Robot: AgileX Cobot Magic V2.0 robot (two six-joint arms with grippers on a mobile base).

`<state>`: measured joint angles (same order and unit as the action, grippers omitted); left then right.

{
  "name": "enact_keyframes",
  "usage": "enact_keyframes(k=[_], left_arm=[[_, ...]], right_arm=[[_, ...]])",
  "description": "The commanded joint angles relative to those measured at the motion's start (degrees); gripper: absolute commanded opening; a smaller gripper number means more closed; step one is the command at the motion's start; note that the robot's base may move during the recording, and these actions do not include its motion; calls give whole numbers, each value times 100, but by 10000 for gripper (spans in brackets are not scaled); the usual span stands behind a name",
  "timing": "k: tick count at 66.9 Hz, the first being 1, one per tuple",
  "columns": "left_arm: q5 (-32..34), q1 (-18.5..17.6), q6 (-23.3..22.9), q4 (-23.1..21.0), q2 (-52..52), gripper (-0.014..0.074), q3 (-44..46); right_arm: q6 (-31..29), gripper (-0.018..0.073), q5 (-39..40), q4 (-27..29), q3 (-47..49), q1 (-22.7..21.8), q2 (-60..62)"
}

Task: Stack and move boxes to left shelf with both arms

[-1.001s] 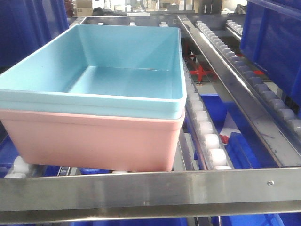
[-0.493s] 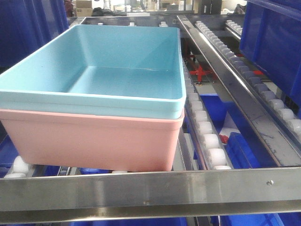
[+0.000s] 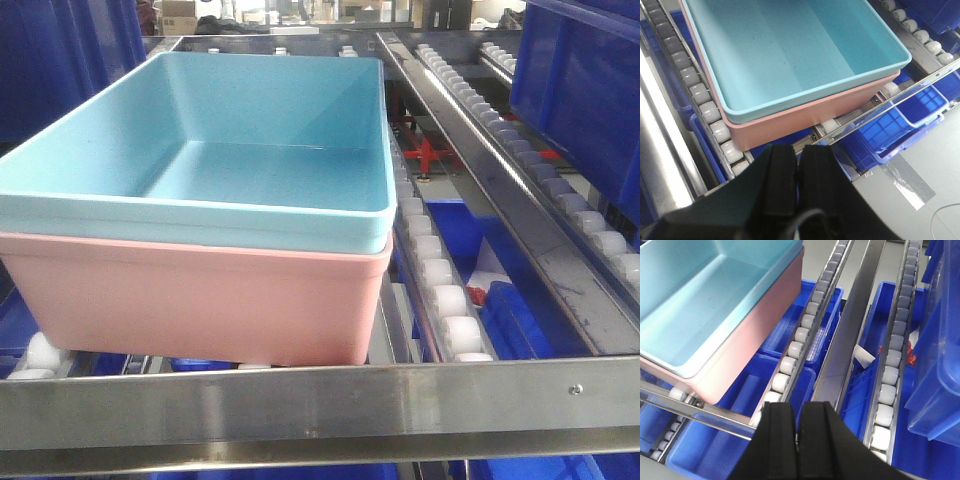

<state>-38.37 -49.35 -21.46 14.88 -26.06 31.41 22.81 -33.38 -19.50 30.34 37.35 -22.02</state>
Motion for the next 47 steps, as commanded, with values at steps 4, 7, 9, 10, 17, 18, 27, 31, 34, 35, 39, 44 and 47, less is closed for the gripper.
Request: enact_keyframes(k=[4, 7, 9, 10, 17, 18, 27, 31, 34, 35, 39, 44, 47], left_arm=[[365, -37, 1, 45, -17, -3, 151], [365, -37, 1, 45, -17, -3, 151], [360, -37, 1, 45, -17, -3, 148], [360, -37, 1, 31, -17, -3, 136], [542, -37, 72, -471, -5, -3, 124], [565, -37, 211, -585, -5, -3, 120], [1164, -4, 1536, -1488, 7, -3, -154], [1692, 39, 1714, -1560, 42, -3, -417], [2130, 126, 1785, -1657, 102, -3, -668], [2267, 156, 1796, -1681, 126, -3, -746], [2949, 357, 1800, -1739, 279, -3, -1148], [3527, 681, 1800, -1758, 547, -3, -1630], [3697, 916, 1800, -1758, 747, -3, -1848]], right_arm=[[-54, 55, 456, -199, 153, 1, -21], [-54, 55, 456, -199, 153, 1, -21], [-54, 55, 456, -199, 153, 1, -21], [-54, 55, 456, -199, 153, 1, -21], [-54, 55, 456, -199, 153, 1, -21], [-54, 55, 456, -199, 153, 1, -21], [-54, 55, 456, -199, 153, 1, -21], [-54, 55, 456, -199, 153, 1, -21], [-54, 55, 456, -199, 153, 1, -21], [-54, 55, 456, -199, 153, 1, -21], [-54, 55, 456, -199, 153, 1, -21], [-54, 55, 456, -199, 153, 1, -21], [-54, 55, 456, -199, 153, 1, -21]])
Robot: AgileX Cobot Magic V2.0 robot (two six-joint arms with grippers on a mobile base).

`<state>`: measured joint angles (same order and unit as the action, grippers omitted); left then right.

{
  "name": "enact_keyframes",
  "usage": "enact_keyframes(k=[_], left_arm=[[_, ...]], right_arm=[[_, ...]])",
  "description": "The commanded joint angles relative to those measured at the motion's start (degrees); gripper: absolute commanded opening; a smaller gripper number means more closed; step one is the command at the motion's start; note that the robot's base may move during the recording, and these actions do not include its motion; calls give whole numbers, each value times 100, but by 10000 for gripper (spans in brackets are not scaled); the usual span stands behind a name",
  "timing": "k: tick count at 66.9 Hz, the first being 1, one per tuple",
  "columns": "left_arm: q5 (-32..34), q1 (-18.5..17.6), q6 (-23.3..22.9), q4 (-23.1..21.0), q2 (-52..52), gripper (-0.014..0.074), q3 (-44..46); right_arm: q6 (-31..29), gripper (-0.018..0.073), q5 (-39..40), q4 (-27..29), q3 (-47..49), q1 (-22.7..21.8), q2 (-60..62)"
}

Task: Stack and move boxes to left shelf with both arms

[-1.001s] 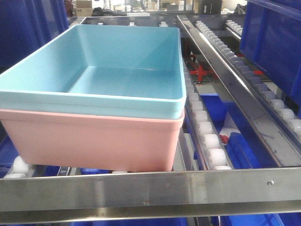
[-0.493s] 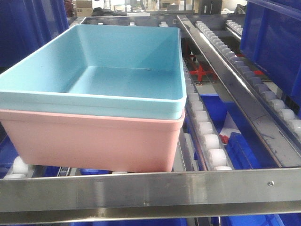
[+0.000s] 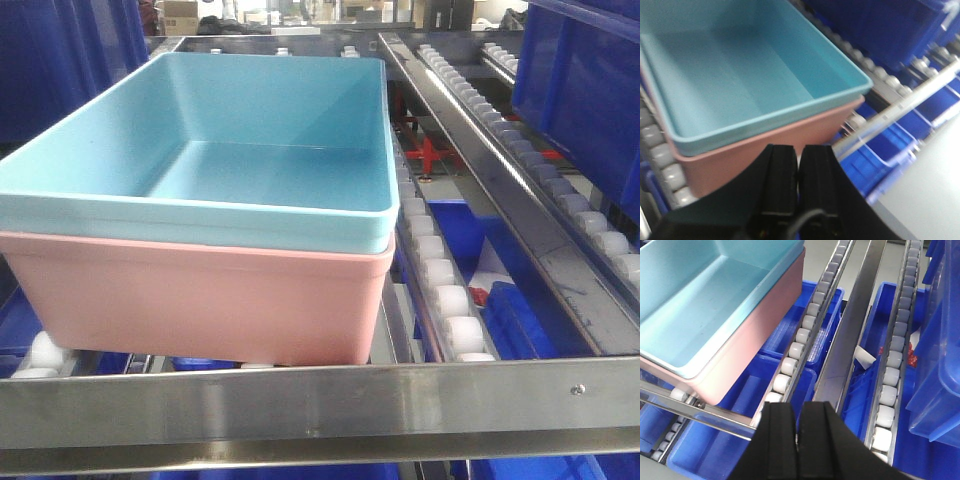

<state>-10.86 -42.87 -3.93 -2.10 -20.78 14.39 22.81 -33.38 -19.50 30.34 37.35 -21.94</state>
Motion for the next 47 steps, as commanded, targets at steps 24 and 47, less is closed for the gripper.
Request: enact_keyframes(k=[24, 47], left_arm=[[1003, 2624, 47, -59, 1948, -3, -1213], [1419, 4027, 47, -59, 2201, -3, -1780]], right_arm=[[-54, 55, 456, -199, 153, 1, -29], [-54, 55, 456, -199, 153, 1, -29]])
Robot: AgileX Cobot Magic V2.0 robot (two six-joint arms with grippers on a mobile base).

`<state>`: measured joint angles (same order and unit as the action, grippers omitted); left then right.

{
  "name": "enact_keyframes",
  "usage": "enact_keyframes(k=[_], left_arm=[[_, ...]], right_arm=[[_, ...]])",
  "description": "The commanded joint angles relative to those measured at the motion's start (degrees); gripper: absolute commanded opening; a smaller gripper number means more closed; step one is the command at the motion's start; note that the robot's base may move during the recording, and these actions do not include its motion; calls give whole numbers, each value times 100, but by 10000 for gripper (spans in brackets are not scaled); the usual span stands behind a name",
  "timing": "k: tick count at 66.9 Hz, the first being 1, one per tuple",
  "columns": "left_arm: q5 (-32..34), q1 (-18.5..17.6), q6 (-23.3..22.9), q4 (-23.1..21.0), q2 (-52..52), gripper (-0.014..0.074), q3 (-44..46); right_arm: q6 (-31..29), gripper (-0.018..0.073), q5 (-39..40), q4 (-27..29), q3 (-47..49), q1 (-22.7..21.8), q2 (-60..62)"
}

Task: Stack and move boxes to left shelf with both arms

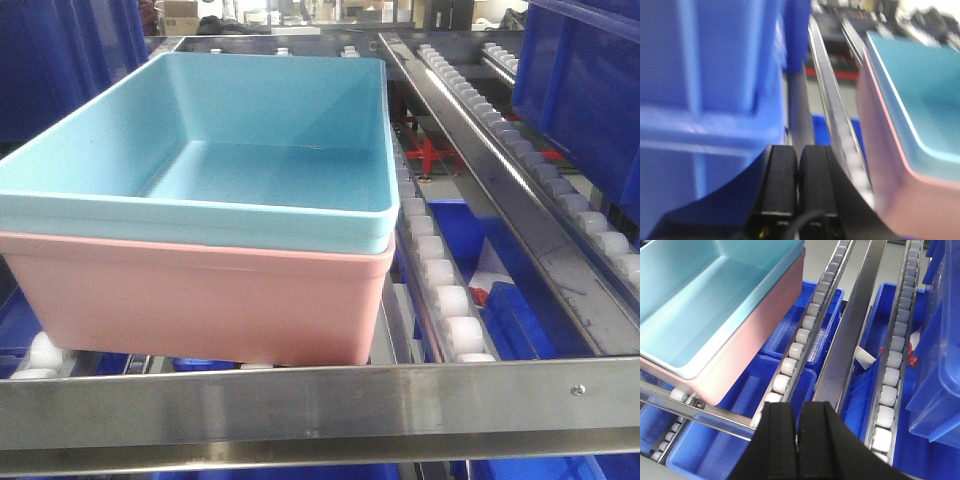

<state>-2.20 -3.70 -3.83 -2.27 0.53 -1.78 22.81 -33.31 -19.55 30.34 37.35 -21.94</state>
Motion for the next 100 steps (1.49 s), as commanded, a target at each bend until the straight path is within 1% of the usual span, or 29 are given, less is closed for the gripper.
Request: enact_keyframes(k=[1, 64, 74, 78, 82, 88, 92, 97, 100], left_arm=[[553, 142, 37, -43, 95, -3, -163], [540, 169, 37, -43, 107, -3, -163], [540, 169, 37, -43, 107, -3, -163], [540, 169, 37, -43, 107, -3, -163], [540, 169, 37, -43, 107, -3, -163], [540, 169, 37, -43, 107, -3, -163], [540, 169, 37, -43, 107, -3, -163], [540, 169, 37, -43, 107, -3, -163], [540, 169, 37, -43, 107, -3, -163]], right_arm=[[-54, 55, 449, -194, 153, 1, -29], [-54, 55, 449, -194, 153, 1, -29], [-67, 55, 542, -188, 9, -50, -29], [-201, 55, 689, -44, -142, -253, -29], [-536, 55, 1028, 255, -349, -591, -29], [-1212, 55, 1790, 810, -846, -1256, 18], [-1508, 55, 2296, 1246, -1194, -1759, 173], [-1738, 55, 2870, 1706, -1646, -2320, 426], [-1743, 55, 3099, 1799, -1845, -2561, 573]])
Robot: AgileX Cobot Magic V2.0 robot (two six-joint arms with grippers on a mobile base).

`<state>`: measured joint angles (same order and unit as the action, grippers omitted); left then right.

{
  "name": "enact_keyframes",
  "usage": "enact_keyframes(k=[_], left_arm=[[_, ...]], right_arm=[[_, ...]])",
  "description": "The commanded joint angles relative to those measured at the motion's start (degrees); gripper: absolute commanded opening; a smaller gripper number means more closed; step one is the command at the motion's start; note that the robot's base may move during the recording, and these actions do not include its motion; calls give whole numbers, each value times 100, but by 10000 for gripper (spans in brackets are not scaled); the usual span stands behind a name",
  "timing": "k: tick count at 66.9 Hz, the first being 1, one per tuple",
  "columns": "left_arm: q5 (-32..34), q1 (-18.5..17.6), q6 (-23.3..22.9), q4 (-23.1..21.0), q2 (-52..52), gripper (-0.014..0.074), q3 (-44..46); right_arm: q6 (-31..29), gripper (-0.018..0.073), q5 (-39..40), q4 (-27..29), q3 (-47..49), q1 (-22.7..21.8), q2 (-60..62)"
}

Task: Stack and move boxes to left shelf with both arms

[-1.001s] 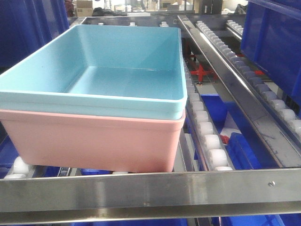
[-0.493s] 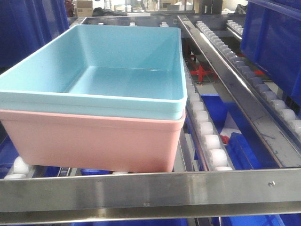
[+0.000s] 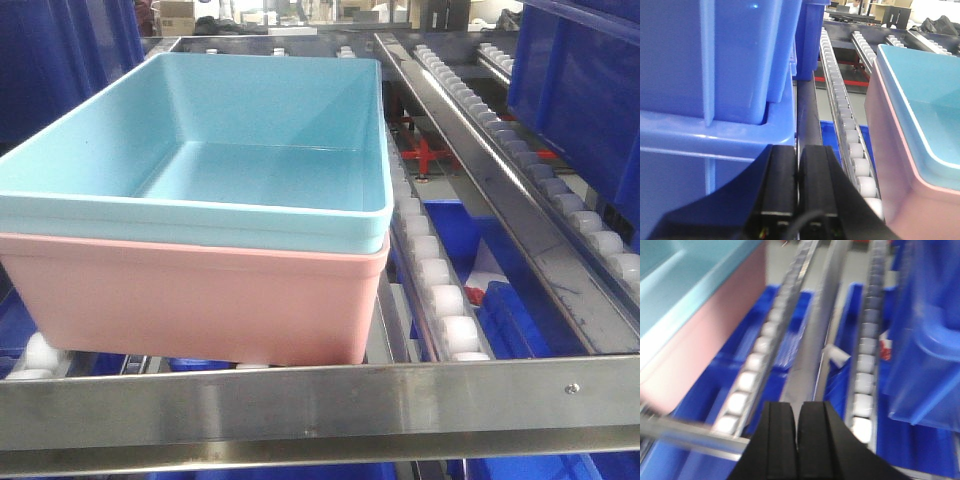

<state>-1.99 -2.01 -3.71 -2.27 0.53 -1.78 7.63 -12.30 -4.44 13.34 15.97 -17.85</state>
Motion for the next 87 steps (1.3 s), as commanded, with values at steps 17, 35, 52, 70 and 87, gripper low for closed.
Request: enact_keyframes(k=[17, 35, 52, 70, 87], left_arm=[[518, -1, 25, -43, 107, -3, -163], [518, -1, 25, -43, 95, -3, -163], [518, -1, 25, -43, 95, -3, -163], [518, -1, 25, -43, 95, -3, -163], [518, -1, 25, -43, 95, -3, -163]], right_arm=[[-221, 55, 1230, 297, -1077, -1201, 1438], [-200, 55, 1405, 250, -1396, -1296, 1959], [-200, 55, 1360, 250, -1401, -1296, 1959], [-200, 55, 1345, 250, -1401, -1296, 1959], [-200, 55, 1345, 250, -1401, -1296, 1959]])
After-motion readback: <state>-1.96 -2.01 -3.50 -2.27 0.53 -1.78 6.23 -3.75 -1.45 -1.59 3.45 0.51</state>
